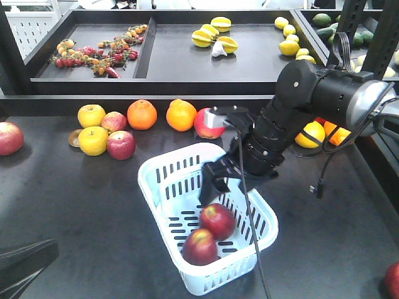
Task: Pick three apples into basket with both arms
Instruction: 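Move the apple into the basket with the right gripper and release, then reach the right gripper to a third red apple and grasp it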
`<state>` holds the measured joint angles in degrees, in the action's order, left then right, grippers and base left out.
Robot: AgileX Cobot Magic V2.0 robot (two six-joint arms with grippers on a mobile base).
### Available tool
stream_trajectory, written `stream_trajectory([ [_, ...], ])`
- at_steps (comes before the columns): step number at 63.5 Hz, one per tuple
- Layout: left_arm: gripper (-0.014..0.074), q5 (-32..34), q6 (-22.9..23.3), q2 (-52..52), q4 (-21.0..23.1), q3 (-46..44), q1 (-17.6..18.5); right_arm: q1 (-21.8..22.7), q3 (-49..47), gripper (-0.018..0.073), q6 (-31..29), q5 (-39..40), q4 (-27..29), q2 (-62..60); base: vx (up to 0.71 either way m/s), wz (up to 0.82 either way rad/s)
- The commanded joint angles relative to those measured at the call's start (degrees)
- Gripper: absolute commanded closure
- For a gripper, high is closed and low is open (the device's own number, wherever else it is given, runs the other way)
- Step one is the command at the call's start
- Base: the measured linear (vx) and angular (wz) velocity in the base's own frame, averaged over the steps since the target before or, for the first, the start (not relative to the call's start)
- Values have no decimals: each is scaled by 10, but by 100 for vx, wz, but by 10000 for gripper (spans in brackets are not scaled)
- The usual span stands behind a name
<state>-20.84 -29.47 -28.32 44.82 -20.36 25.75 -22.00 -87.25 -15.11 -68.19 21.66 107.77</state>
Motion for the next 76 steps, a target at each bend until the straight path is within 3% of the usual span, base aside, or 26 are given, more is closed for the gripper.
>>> stream_trajectory([
  [1,604,30,3,1,16,-14,3,7,-16,-3,29,-29,-42,-38,0,0],
  [10,604,30,3,1,16,-14,3,25,-16,252,96,-41,-150,-67,0,0],
  [15,604,30,3,1,16,-14,3,41,-16,483,110,-52,-182,-90,0,0],
  [18,604,30,3,1,16,-14,3,57,-16,577,110,-57,-190,-101,0,0],
  [38,604,29,3,1,16,-14,3,221,-5,568,113,-57,-180,-167,0,0],
  [57,604,28,3,1,15,-14,3,343,149,540,92,-32,-187,-189,0,0],
  [67,604,29,3,1,15,-14,3,391,178,360,72,-43,-184,-188,0,0],
  [76,604,29,3,1,15,-14,3,415,179,49,70,-49,-189,-187,0,0],
])
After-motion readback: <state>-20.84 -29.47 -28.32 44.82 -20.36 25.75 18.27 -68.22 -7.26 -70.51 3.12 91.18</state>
